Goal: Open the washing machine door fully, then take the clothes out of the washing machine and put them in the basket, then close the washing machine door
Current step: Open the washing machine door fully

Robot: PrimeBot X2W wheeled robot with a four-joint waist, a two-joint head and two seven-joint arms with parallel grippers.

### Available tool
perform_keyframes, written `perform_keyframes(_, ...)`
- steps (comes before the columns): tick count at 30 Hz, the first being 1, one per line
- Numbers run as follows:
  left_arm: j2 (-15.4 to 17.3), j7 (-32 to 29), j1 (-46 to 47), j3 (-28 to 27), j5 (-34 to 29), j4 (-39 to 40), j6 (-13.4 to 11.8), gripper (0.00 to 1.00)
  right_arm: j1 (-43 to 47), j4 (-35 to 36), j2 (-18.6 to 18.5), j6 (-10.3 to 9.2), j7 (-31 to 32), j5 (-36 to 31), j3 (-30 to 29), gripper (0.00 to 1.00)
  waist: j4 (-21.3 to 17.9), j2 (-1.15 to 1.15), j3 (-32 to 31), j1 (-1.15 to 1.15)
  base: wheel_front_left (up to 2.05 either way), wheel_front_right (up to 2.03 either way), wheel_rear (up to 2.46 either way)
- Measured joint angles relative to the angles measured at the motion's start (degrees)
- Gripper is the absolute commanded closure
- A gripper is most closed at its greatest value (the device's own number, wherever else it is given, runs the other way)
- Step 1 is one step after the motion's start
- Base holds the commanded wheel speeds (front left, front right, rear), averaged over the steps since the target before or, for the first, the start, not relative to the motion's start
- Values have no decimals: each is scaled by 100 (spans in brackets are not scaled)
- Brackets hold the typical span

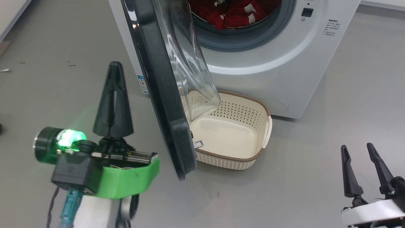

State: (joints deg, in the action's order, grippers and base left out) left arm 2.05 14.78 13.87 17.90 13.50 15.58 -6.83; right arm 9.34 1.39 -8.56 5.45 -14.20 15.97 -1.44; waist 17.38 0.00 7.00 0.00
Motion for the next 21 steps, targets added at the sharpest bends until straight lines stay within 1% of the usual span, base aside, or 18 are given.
perform_keyframes(5,9,-1,-5,943,13,107,7,100,1,-4,27,3,0,-57,10,0,-21,0,-25,0,0,0,0)
perform_keyframes(9,27,-1,-73,1582,176,-62,66,100,1,-15,36,8,0,-108,18,0,-47,0,-45,0,0,0,0)
perform_keyframes(12,42,-24,-244,1982,259,-267,120,100,2,-30,51,53,0,-109,16,0,-68,0,-60,0,0,0,0)
perform_keyframes(17,65,-224,-365,2346,348,-569,156,100,2,-59,82,54,0,-126,18,0,-94,0,-80,0,0,0,0)
perform_keyframes(21,69,-422,-421,2519,464,-898,156,100,3,-81,111,55,0,-149,23,0,-122,0,-95,0,0,0,0)
